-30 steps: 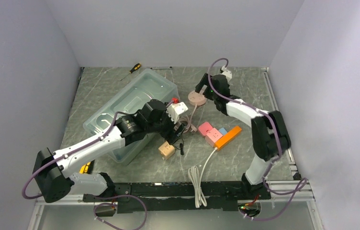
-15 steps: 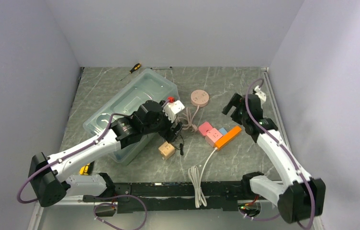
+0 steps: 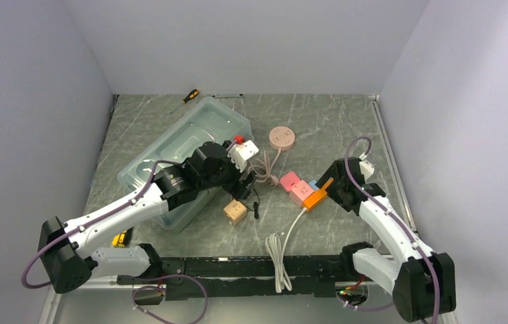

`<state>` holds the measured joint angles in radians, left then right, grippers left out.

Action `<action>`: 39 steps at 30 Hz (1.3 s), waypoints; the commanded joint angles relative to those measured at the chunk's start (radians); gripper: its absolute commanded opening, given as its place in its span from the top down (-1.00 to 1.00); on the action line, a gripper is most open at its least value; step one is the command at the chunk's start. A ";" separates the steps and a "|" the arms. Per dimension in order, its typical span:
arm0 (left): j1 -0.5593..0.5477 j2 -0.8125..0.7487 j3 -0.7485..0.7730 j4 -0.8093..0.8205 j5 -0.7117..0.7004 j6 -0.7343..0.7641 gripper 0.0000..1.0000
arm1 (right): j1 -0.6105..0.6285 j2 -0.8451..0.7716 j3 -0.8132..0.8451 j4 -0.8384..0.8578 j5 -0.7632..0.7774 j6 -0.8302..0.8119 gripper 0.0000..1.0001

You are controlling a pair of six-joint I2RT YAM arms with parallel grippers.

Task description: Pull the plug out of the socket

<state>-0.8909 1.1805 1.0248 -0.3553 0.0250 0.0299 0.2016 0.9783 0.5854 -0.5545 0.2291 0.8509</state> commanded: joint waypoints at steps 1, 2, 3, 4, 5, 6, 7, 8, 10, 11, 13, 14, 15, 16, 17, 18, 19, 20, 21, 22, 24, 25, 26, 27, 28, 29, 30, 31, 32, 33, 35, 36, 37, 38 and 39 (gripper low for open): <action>-0.004 -0.024 0.005 0.027 -0.019 -0.001 -0.75 | -0.004 0.056 -0.027 0.115 -0.010 0.057 -0.76; -0.003 -0.024 0.006 0.027 -0.020 -0.001 -0.75 | -0.004 0.073 -0.035 0.127 -0.007 0.061 -0.73; -0.004 -0.024 0.004 0.027 -0.021 -0.001 -0.75 | -0.004 0.089 -0.044 0.136 -0.006 0.066 -0.70; -0.004 -0.024 0.003 0.027 -0.021 0.000 -0.75 | -0.004 0.102 -0.053 0.147 -0.008 0.073 -0.67; -0.004 -0.025 0.003 0.030 -0.022 -0.001 -0.75 | -0.004 0.111 -0.064 0.159 -0.009 0.080 -0.62; -0.005 -0.027 0.002 0.030 -0.022 -0.002 -0.75 | -0.005 0.117 -0.074 0.173 -0.014 0.086 -0.53; -0.004 -0.028 0.003 0.030 -0.022 -0.003 -0.76 | -0.005 0.119 -0.085 0.188 -0.019 0.092 -0.41; -0.005 -0.028 0.003 0.029 -0.020 -0.007 -0.76 | -0.004 0.119 -0.096 0.202 -0.027 0.098 -0.25; -0.003 -0.030 0.004 0.028 -0.018 -0.011 -0.76 | -0.004 0.114 -0.111 0.235 -0.053 0.110 0.17; -0.005 -0.031 0.004 0.027 -0.017 -0.015 -0.76 | -0.004 0.107 -0.116 0.246 -0.062 0.117 0.38; -0.004 -0.036 0.003 0.030 -0.016 -0.018 -0.77 | -0.004 0.077 -0.130 0.275 -0.080 0.130 0.96; -0.004 -0.039 0.002 0.031 -0.015 -0.022 -0.77 | -0.004 0.059 -0.140 0.294 -0.089 0.132 1.00; -0.002 -0.043 0.002 0.034 -0.010 -0.023 -0.77 | -0.004 0.035 -0.156 0.328 -0.099 0.132 1.00; -0.003 -0.047 0.000 0.038 0.001 -0.024 -0.78 | -0.004 0.005 -0.178 0.379 -0.127 0.125 1.00; -0.001 -0.051 -0.001 0.042 0.013 -0.024 -0.79 | -0.004 -0.029 -0.210 0.443 -0.157 0.116 1.00; -0.001 -0.054 -0.002 0.047 0.029 -0.040 -0.81 | -0.004 -0.066 -0.243 0.517 -0.192 0.110 1.00; 0.001 -0.056 -0.003 0.051 0.049 -0.059 -0.82 | -0.003 -0.100 -0.272 0.590 -0.231 0.100 1.00; 0.005 -0.057 -0.002 0.055 0.070 -0.067 -0.84 | -0.002 -0.130 -0.298 0.662 -0.264 0.087 1.00; 0.014 -0.056 -0.002 0.059 0.093 -0.078 -0.85 | -0.002 -0.155 -0.313 0.722 -0.295 0.068 1.00; 0.021 -0.056 -0.002 0.063 0.123 -0.091 -0.85 | -0.001 -0.176 -0.323 0.775 -0.322 0.044 1.00; 0.058 -0.054 -0.002 0.076 0.191 -0.120 -0.86 | 0.003 -0.221 -0.342 0.873 -0.367 -0.019 1.00; 0.076 -0.056 -0.003 0.084 0.229 -0.133 -0.86 | 0.005 -0.244 -0.349 0.919 -0.385 -0.041 1.00; 0.091 -0.057 -0.004 0.094 0.264 -0.143 -0.86 | 0.005 -0.261 -0.350 0.959 -0.408 -0.070 1.00; 0.102 -0.057 -0.005 0.103 0.297 -0.147 -0.86 | 0.005 -0.276 -0.350 1.000 -0.435 -0.104 1.00; 0.108 -0.057 -0.005 0.109 0.323 -0.145 -0.87 | 0.005 -0.285 -0.344 1.032 -0.464 -0.135 1.00; 0.112 -0.054 -0.003 0.113 0.345 -0.143 -0.86 | 0.007 -0.287 -0.328 1.048 -0.491 -0.166 1.00; 0.115 -0.050 -0.004 0.116 0.366 -0.141 -0.87 | 0.007 -0.280 -0.313 1.056 -0.508 -0.195 1.00; 0.118 -0.044 -0.006 0.119 0.385 -0.138 -0.87 | 0.007 -0.270 -0.296 1.064 -0.527 -0.219 1.00; 0.121 -0.036 -0.005 0.121 0.405 -0.139 -0.87 | 0.007 -0.256 -0.285 1.081 -0.553 -0.233 1.00; 0.125 -0.027 -0.003 0.124 0.424 -0.141 -0.87 | 0.007 -0.240 -0.274 1.106 -0.576 -0.239 1.00; 0.132 -0.004 0.002 0.129 0.479 -0.151 -0.87 | 0.007 -0.208 -0.266 1.174 -0.623 -0.234 1.00; 0.136 0.005 0.005 0.133 0.500 -0.158 -0.87 | 0.008 -0.183 -0.265 1.215 -0.642 -0.229 1.00; 0.140 0.015 0.006 0.136 0.514 -0.165 -0.87 | 0.008 -0.166 -0.262 1.249 -0.666 -0.225 1.00; 0.147 0.023 0.008 0.136 0.519 -0.171 -0.87 | 0.010 -0.148 -0.255 1.275 -0.687 -0.228 1.00; 0.152 0.030 0.009 0.137 0.523 -0.177 -0.87 | 0.011 -0.134 -0.247 1.292 -0.705 -0.233 1.00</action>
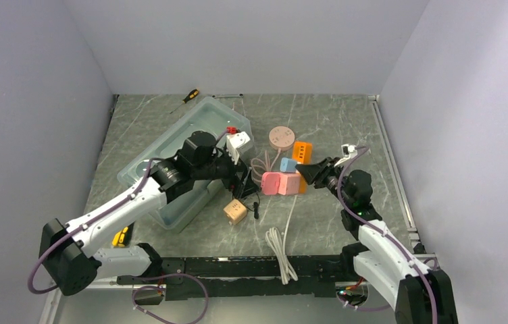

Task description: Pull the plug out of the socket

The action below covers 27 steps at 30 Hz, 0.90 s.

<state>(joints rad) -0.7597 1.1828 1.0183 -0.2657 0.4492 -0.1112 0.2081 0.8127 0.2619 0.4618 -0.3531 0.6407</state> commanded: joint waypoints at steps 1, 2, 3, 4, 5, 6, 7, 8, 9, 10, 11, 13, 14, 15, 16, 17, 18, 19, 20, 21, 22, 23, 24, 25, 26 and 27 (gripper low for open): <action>0.030 0.035 0.014 0.050 0.103 -0.040 -0.87 | 0.008 0.041 0.080 0.292 -0.133 -0.024 1.00; 0.040 0.045 0.014 0.054 0.112 -0.047 -0.87 | 0.008 0.043 0.076 0.315 -0.137 -0.018 1.00; 0.050 0.057 0.014 0.057 0.125 -0.057 -0.87 | 0.010 0.041 0.067 0.342 -0.140 -0.003 1.00; 0.061 0.070 0.014 0.061 0.145 -0.071 -0.87 | 0.013 0.034 0.053 0.372 -0.140 0.008 1.00; 0.065 0.084 0.018 0.062 0.161 -0.077 -0.87 | 0.019 0.023 0.042 0.382 -0.130 0.010 1.00; 0.067 0.099 0.020 0.061 0.183 -0.072 -0.86 | 0.028 0.009 0.033 0.381 -0.114 0.001 1.00; 0.066 0.117 0.021 0.059 0.201 -0.075 -0.86 | 0.042 -0.007 0.024 0.375 -0.092 -0.022 1.00; 0.063 0.127 0.021 0.062 0.211 -0.093 -0.85 | 0.052 -0.024 0.014 0.361 -0.063 -0.039 1.00; 0.061 0.134 0.014 0.075 0.218 -0.112 -0.85 | 0.066 -0.048 0.008 0.342 -0.036 -0.052 1.00; 0.060 0.141 0.010 0.092 0.229 -0.128 -0.85 | 0.077 -0.070 0.000 0.321 -0.010 -0.065 1.00; 0.060 0.147 0.009 0.097 0.241 -0.137 -0.84 | 0.092 -0.097 -0.004 0.295 0.020 -0.082 1.00; 0.059 0.156 0.010 0.109 0.252 -0.142 -0.84 | 0.133 -0.139 -0.007 0.233 0.122 -0.122 1.00; 0.058 0.163 0.008 0.112 0.258 -0.144 -0.85 | 0.156 -0.151 -0.007 0.198 0.189 -0.141 1.00; 0.056 0.173 0.008 0.112 0.264 -0.145 -0.85 | 0.178 -0.160 -0.007 0.186 0.233 -0.156 1.00; 0.054 0.184 0.010 0.112 0.270 -0.146 -0.85 | 0.198 -0.160 -0.011 0.182 0.267 -0.164 1.00; 0.049 0.195 0.011 0.113 0.278 -0.149 -0.85 | 0.218 -0.157 -0.013 0.181 0.294 -0.171 1.00; 0.045 0.204 0.012 0.118 0.287 -0.153 -0.84 | 0.235 -0.149 -0.012 0.179 0.320 -0.175 1.00; 0.041 0.214 0.011 0.125 0.298 -0.156 -0.84 | 0.249 -0.138 -0.010 0.179 0.339 -0.176 1.00; 0.035 0.220 0.010 0.132 0.307 -0.161 -0.84 | 0.260 -0.125 -0.009 0.180 0.349 -0.175 1.00; 0.029 0.225 0.012 0.135 0.315 -0.163 -0.84 | 0.266 -0.111 -0.008 0.181 0.377 -0.170 1.00; 0.024 0.225 0.013 0.134 0.314 -0.163 -0.84 | 0.269 -0.097 -0.008 0.182 0.386 -0.166 1.00; 0.022 0.224 0.014 0.131 0.308 -0.162 -0.84 | 0.270 -0.085 -0.006 0.182 0.391 -0.163 1.00; 0.021 0.221 0.015 0.123 0.297 -0.155 -0.84 | 0.271 -0.077 -0.003 0.180 0.394 -0.161 1.00; 0.020 0.215 0.017 0.112 0.287 -0.148 -0.84 | 0.271 -0.070 -0.002 0.180 0.400 -0.159 1.00; 0.019 0.212 0.018 0.104 0.276 -0.142 -0.85 | 0.271 -0.064 -0.003 0.179 0.407 -0.160 1.00; 0.019 0.206 0.017 0.100 0.267 -0.138 -0.85 | 0.271 -0.060 -0.002 0.178 0.415 -0.159 1.00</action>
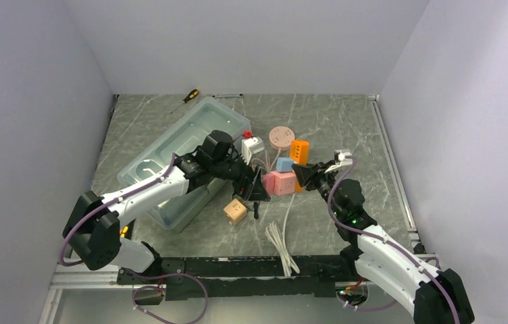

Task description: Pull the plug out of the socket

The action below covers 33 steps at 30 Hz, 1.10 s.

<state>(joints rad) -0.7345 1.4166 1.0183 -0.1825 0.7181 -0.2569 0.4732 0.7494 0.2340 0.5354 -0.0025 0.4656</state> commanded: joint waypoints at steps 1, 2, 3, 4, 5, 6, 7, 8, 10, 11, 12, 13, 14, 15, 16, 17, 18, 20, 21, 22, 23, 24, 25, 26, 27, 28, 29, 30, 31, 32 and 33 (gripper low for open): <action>-0.008 -0.033 0.017 0.014 -0.008 0.008 -0.85 | 0.007 0.006 0.026 0.104 0.069 0.016 1.00; -0.007 -0.035 0.017 0.011 -0.015 0.008 -0.85 | 0.008 0.008 0.026 0.104 0.070 0.015 1.00; -0.008 -0.034 0.019 0.006 -0.024 0.008 -0.85 | 0.008 0.008 0.027 0.105 0.070 0.015 1.00; -0.008 -0.030 0.022 -0.002 -0.033 0.007 -0.83 | 0.009 0.010 0.027 0.106 0.070 0.015 1.00; -0.008 -0.023 0.026 -0.016 -0.048 0.006 -0.80 | 0.010 0.010 0.027 0.109 0.071 0.013 1.00; -0.008 -0.016 0.034 -0.027 -0.058 0.005 -0.78 | 0.011 0.011 0.029 0.109 0.071 0.011 1.00; -0.008 -0.007 0.039 -0.036 -0.064 0.002 -0.75 | 0.011 0.012 0.030 0.109 0.068 0.009 1.00; -0.007 0.001 0.041 -0.041 -0.069 -0.002 -0.73 | 0.013 0.011 0.030 0.109 0.065 0.007 1.00; -0.008 0.012 0.043 -0.039 -0.073 -0.013 -0.70 | 0.015 0.011 0.027 0.115 0.059 0.005 1.00; -0.007 0.017 0.042 -0.038 -0.075 -0.020 -0.69 | 0.017 0.011 0.026 0.120 0.054 0.002 1.00; -0.007 0.021 0.042 -0.036 -0.078 -0.025 -0.68 | 0.019 0.013 0.026 0.121 0.052 -0.001 1.00; -0.008 0.025 0.042 -0.036 -0.084 -0.031 -0.65 | 0.020 0.014 0.028 0.121 0.050 -0.003 1.00; -0.005 0.030 0.043 -0.039 -0.094 -0.038 -0.62 | 0.023 0.017 0.028 0.121 0.052 -0.006 1.00; -0.005 0.035 0.046 -0.048 -0.111 -0.042 -0.58 | 0.025 0.020 0.028 0.122 0.055 -0.008 1.00; -0.003 0.038 0.052 -0.061 -0.132 -0.045 -0.53 | 0.027 0.021 0.027 0.122 0.057 -0.011 1.00; -0.003 0.042 0.056 -0.077 -0.160 -0.046 -0.47 | 0.027 0.022 0.027 0.122 0.058 -0.012 1.00; -0.001 0.046 0.058 -0.090 -0.183 -0.051 -0.42 | 0.029 0.025 0.028 0.123 0.057 -0.013 1.00; 0.000 0.049 0.053 -0.086 -0.180 -0.054 -0.41 | 0.031 0.028 0.030 0.126 0.054 -0.015 1.00; 0.001 0.049 0.049 -0.072 -0.162 -0.061 -0.41 | 0.032 0.030 0.030 0.127 0.052 -0.015 1.00; 0.001 0.048 0.043 -0.048 -0.120 -0.065 -0.41 | 0.033 0.032 0.031 0.127 0.048 -0.017 1.00; 0.001 0.046 0.037 -0.027 -0.096 -0.071 -0.41 | 0.034 0.033 0.031 0.129 0.046 -0.018 1.00; 0.000 0.044 0.034 -0.011 -0.087 -0.079 -0.41 | 0.035 0.034 0.030 0.130 0.044 -0.018 1.00; 0.000 0.044 0.030 -0.010 -0.094 -0.087 -0.40 | 0.036 0.034 0.030 0.130 0.045 -0.020 1.00; 0.001 0.045 0.032 -0.022 -0.112 -0.087 -0.39 | 0.037 0.034 0.031 0.129 0.050 -0.020 1.00; 0.001 0.047 0.040 -0.045 -0.134 -0.080 -0.38 | 0.037 0.033 0.031 0.128 0.053 -0.021 1.00; 0.002 0.048 0.044 -0.058 -0.151 -0.074 -0.37 | 0.038 0.033 0.030 0.127 0.053 -0.022 1.00; 0.002 0.048 0.044 -0.061 -0.156 -0.069 -0.35 | 0.039 0.030 0.030 0.127 0.052 -0.022 1.00; 0.003 0.047 0.043 -0.056 -0.153 -0.070 -0.33 | 0.039 0.029 0.031 0.128 0.049 -0.022 1.00; 0.001 0.045 0.042 -0.051 -0.152 -0.073 -0.30 | 0.039 0.027 0.031 0.130 0.044 -0.022 1.00; 0.002 0.046 0.043 -0.050 -0.155 -0.077 -0.28 | 0.040 0.027 0.030 0.133 0.037 -0.020 1.00; 0.001 0.050 0.046 -0.054 -0.158 -0.077 -0.25 | 0.041 0.027 0.030 0.135 0.030 -0.017 1.00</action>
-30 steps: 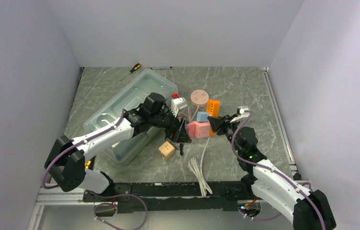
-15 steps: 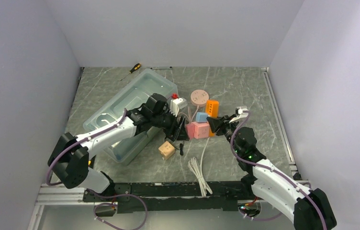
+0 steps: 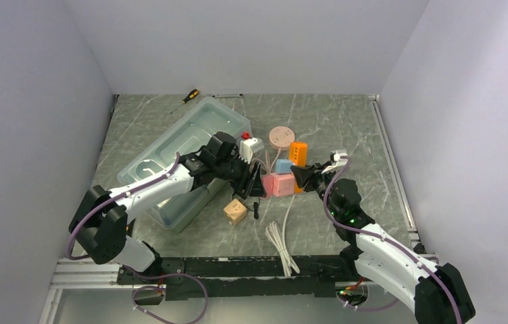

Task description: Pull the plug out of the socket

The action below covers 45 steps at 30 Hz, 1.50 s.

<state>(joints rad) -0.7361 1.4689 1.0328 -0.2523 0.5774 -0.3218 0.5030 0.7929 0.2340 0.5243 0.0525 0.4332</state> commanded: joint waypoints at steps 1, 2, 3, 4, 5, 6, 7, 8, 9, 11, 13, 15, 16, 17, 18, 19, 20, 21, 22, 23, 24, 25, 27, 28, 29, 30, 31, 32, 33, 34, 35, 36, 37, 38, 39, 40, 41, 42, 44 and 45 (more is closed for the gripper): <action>0.003 0.001 0.037 0.007 -0.025 -0.011 -0.19 | 0.010 -0.018 0.030 0.151 -0.032 0.017 1.00; 0.004 0.005 0.039 0.002 -0.028 -0.011 -0.10 | 0.012 -0.018 0.030 0.154 -0.038 0.021 1.00; 0.004 0.007 0.039 0.003 -0.024 -0.011 -0.03 | 0.014 -0.020 0.029 0.157 -0.042 0.024 1.00; 0.003 0.009 0.037 0.010 -0.018 -0.016 0.00 | 0.015 -0.022 0.027 0.161 -0.045 0.028 1.00; 0.004 0.010 0.032 0.024 -0.004 -0.022 0.01 | 0.016 -0.023 0.026 0.164 -0.046 0.029 1.00; 0.004 0.011 0.028 0.037 0.010 -0.031 0.01 | 0.018 -0.024 0.025 0.165 -0.046 0.030 1.00; 0.003 0.013 0.024 0.051 0.027 -0.038 0.00 | 0.018 -0.024 0.025 0.166 -0.046 0.030 1.00; 0.003 0.014 0.020 0.064 0.051 -0.047 0.00 | 0.020 -0.024 0.026 0.166 -0.046 0.029 1.00; 0.003 0.015 0.016 0.080 0.065 -0.056 -0.01 | 0.021 -0.024 0.026 0.167 -0.048 0.029 1.00; 0.003 0.019 0.010 0.104 0.090 -0.071 0.02 | 0.024 -0.024 0.026 0.171 -0.048 0.028 1.00; 0.003 0.026 0.008 0.119 0.109 -0.081 0.08 | 0.028 -0.021 0.026 0.175 -0.048 0.029 1.00; 0.003 0.032 0.006 0.129 0.123 -0.088 0.21 | 0.033 -0.019 0.027 0.175 -0.047 0.029 1.00; 0.003 0.033 0.006 0.133 0.129 -0.091 0.30 | 0.035 -0.020 0.027 0.173 -0.039 0.029 1.00; 0.003 0.033 0.004 0.139 0.135 -0.092 0.47 | 0.039 -0.020 0.028 0.165 -0.022 0.026 1.00; 0.004 0.032 0.003 0.144 0.142 -0.094 0.64 | 0.042 -0.018 0.032 0.153 -0.002 0.024 1.00; 0.003 0.029 0.001 0.150 0.146 -0.095 0.79 | 0.045 -0.016 0.035 0.139 0.020 0.019 1.00; 0.004 0.027 -0.001 0.153 0.150 -0.093 0.92 | 0.050 -0.014 0.038 0.128 0.047 0.017 1.00; 0.003 0.025 -0.002 0.157 0.154 -0.092 1.00 | 0.052 -0.012 0.041 0.115 0.072 0.014 1.00; 0.004 0.021 -0.005 0.163 0.157 -0.091 1.00 | 0.056 -0.007 0.046 0.101 0.100 0.011 1.00; 0.004 0.017 -0.008 0.169 0.164 -0.090 1.00 | 0.059 -0.001 0.051 0.085 0.122 0.008 1.00; 0.003 0.013 -0.010 0.174 0.167 -0.091 1.00 | 0.059 0.004 0.057 0.075 0.134 0.003 1.00; 0.003 0.009 -0.012 0.178 0.167 -0.092 1.00 | 0.061 0.008 0.059 0.072 0.135 -0.003 1.00; 0.003 0.007 -0.010 0.152 0.139 -0.085 1.00 | 0.061 0.006 0.060 0.080 0.109 -0.013 1.00; 0.003 0.008 -0.005 0.128 0.111 -0.081 1.00 | 0.061 0.007 0.064 0.081 0.087 -0.018 1.00; 0.004 0.010 0.002 0.099 0.076 -0.078 1.00 | 0.061 0.009 0.073 0.073 0.064 -0.023 1.00; 0.004 0.016 0.008 0.073 0.036 -0.073 1.00 | 0.062 0.012 0.079 0.069 0.045 -0.021 0.99; 0.005 0.023 0.015 0.049 0.005 -0.068 1.00 | 0.062 0.014 0.080 0.070 0.031 -0.015 1.00; 0.005 0.030 0.021 0.027 -0.020 -0.066 1.00 | 0.061 0.016 0.077 0.079 0.013 -0.009 1.00; 0.004 0.040 0.028 0.008 -0.045 -0.066 1.00 | 0.061 0.017 0.074 0.089 -0.009 -0.006 1.00; 0.006 0.051 0.038 -0.018 -0.068 -0.056 1.00 | 0.061 0.017 0.069 0.107 -0.043 -0.005 1.00; 0.005 0.064 0.050 -0.047 -0.090 -0.043 1.00 | 0.061 0.016 0.064 0.119 -0.076 -0.003 1.00; 0.004 0.076 0.062 -0.078 -0.116 -0.031 1.00 | 0.061 0.014 0.057 0.133 -0.100 0.005 1.00; 0.005 0.085 0.072 -0.097 -0.137 -0.019 1.00 | 0.061 0.010 0.053 0.145 -0.111 0.018 1.00; 0.005 0.090 0.078 -0.112 -0.163 -0.011 1.00 | 0.060 0.006 0.047 0.155 -0.117 0.032 1.00; 0.004 0.092 0.083 -0.120 -0.186 -0.002 1.00 | 0.061 -0.002 0.043 0.167 -0.123 0.042 1.00; 0.004 0.092 0.085 -0.128 -0.206 0.005 1.00 | 0.061 -0.008 0.040 0.175 -0.127 0.049 1.00; 0.004 0.089 0.086 -0.131 -0.219 0.010 1.00 | 0.061 -0.013 0.038 0.180 -0.128 0.054 1.00; 0.005 0.086 0.087 -0.131 -0.226 0.015 1.00 | 0.061 -0.017 0.039 0.177 -0.121 0.057 1.00; 0.006 0.077 0.084 -0.121 -0.209 0.019 1.00 | 0.062 -0.015 0.042 0.166 -0.104 0.052 1.00; 0.004 0.072 0.081 -0.108 -0.191 0.024 1.00 | 0.063 -0.011 0.043 0.159 -0.091 0.052 1.00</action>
<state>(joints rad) -0.7479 1.5379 1.1007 -0.3309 0.5068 -0.3466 0.5503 0.8246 0.2493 0.5087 0.0471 0.4126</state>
